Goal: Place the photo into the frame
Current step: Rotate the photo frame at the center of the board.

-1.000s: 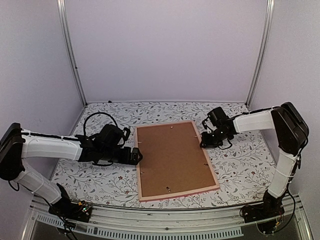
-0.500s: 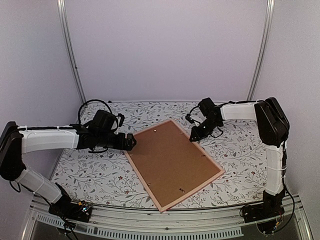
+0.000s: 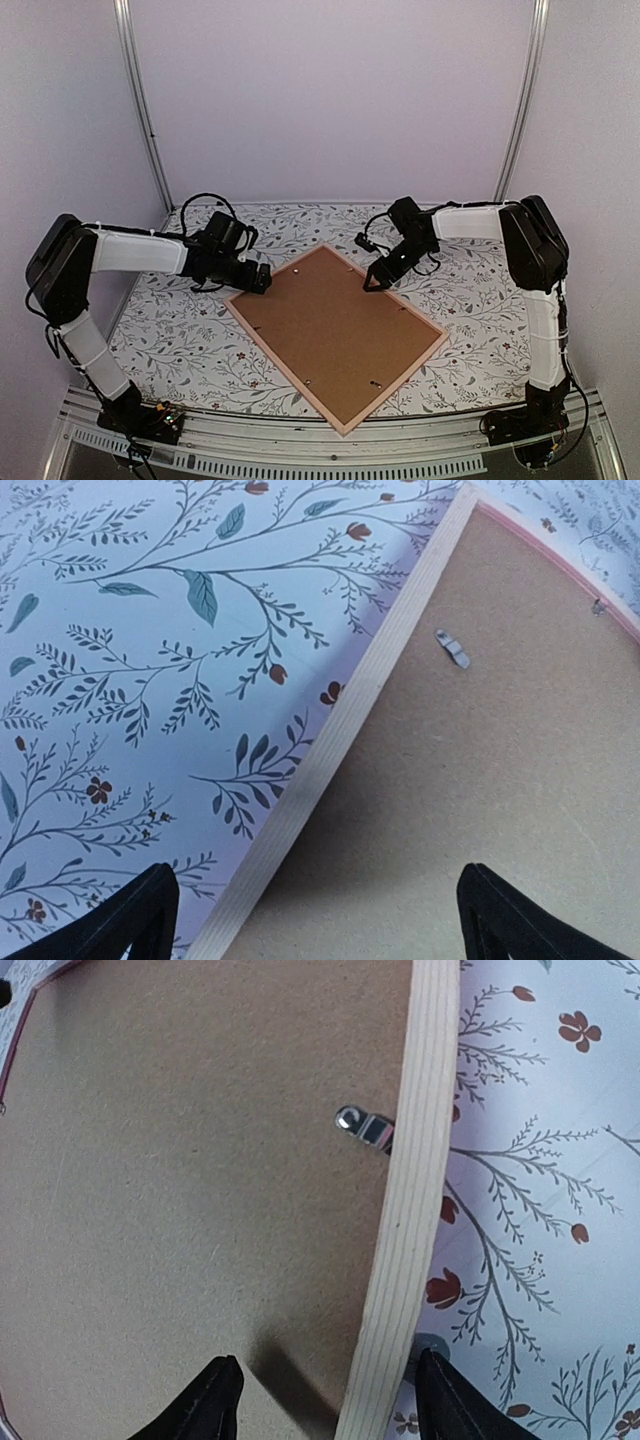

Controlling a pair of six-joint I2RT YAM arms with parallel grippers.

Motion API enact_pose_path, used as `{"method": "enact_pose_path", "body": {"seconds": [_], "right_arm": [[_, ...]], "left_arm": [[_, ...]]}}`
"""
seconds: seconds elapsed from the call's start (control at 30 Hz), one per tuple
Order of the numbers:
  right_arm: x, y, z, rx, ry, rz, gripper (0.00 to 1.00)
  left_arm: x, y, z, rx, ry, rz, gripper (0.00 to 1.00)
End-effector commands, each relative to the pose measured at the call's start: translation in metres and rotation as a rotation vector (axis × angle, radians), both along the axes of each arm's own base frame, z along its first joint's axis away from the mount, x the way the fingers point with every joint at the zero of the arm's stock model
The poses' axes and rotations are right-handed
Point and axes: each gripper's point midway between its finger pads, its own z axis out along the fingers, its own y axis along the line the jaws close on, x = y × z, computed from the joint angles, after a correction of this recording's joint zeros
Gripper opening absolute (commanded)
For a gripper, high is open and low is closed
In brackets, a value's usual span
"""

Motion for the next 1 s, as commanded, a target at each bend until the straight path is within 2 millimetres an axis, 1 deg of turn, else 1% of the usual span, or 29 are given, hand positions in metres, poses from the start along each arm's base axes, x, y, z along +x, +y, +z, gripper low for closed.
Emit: {"method": "enact_pose_path", "body": {"seconds": [0.0,0.1,0.13,0.17,0.2,0.23,0.27,0.3,0.37,0.4,0.43,0.5,0.53,0.6,0.63,0.73,0.8,0.9,0.97], "right_arm": [[0.006,-0.001,0.041,0.044,-0.077,-0.075,0.67],[0.003,-0.016,0.052,0.024,-0.075,-0.192,0.73],[0.001,-0.022,0.050,0.006,-0.070,-0.229,0.74],[-0.003,-0.029,0.054,-0.001,-0.062,-0.281,0.74],[-0.006,-0.038,0.051,-0.024,-0.057,-0.325,0.75],[-0.013,-0.046,0.050,-0.036,-0.040,-0.373,0.75],[-0.020,-0.053,0.053,-0.034,-0.024,-0.424,0.75],[-0.029,-0.060,0.050,-0.044,-0.009,-0.454,0.75],[-0.046,-0.073,0.048,-0.049,0.028,-0.533,0.75],[-0.054,-0.081,0.053,-0.047,0.026,-0.563,0.75],[-0.063,-0.089,0.051,-0.059,0.041,-0.599,0.75],[-0.078,-0.107,0.056,-0.083,0.045,-0.677,0.76],[-0.088,-0.119,0.050,-0.116,0.052,-0.710,0.76],[-0.098,-0.134,0.050,-0.145,0.054,-0.778,0.76],[-0.102,-0.139,0.055,-0.143,0.045,-0.796,0.76],[-0.112,-0.149,0.058,-0.147,0.049,-0.837,0.77],[-0.116,-0.153,0.055,-0.154,0.061,-0.854,0.77],[-0.121,-0.156,0.045,-0.172,0.085,-0.869,0.77],[-0.123,-0.155,0.038,-0.173,0.105,-0.874,0.77]], "left_arm": [[0.026,0.005,-0.006,0.073,-0.035,-0.012,1.00],[0.039,-0.001,-0.014,0.096,-0.043,-0.039,1.00],[0.043,-0.003,-0.017,0.099,-0.041,-0.047,0.99],[0.046,-0.003,-0.022,0.103,-0.031,-0.052,0.98],[0.049,-0.005,-0.027,0.099,-0.022,-0.059,0.96],[0.051,-0.006,-0.031,0.093,-0.012,-0.066,0.93],[0.053,-0.007,-0.034,0.086,-0.005,-0.074,0.90],[0.054,-0.009,-0.038,0.078,0.005,-0.083,0.86],[0.054,-0.011,-0.045,0.062,0.027,-0.098,0.74],[0.053,-0.012,-0.046,0.055,0.032,-0.103,0.68],[0.052,-0.015,-0.047,0.037,0.040,-0.112,0.62],[0.047,-0.017,-0.047,0.010,0.047,-0.112,0.53],[0.043,-0.015,-0.049,0.004,0.051,-0.104,0.50],[0.040,-0.008,-0.049,-0.001,0.053,-0.068,0.44],[0.037,-0.005,-0.050,-0.003,0.058,-0.051,0.41],[0.028,0.009,-0.054,-0.023,0.085,0.024,0.35],[0.022,0.019,-0.056,-0.047,0.104,0.078,0.33],[0.007,0.031,-0.058,-0.086,0.124,0.139,0.30],[-0.003,0.037,-0.056,-0.118,0.125,0.175,0.29]]}}
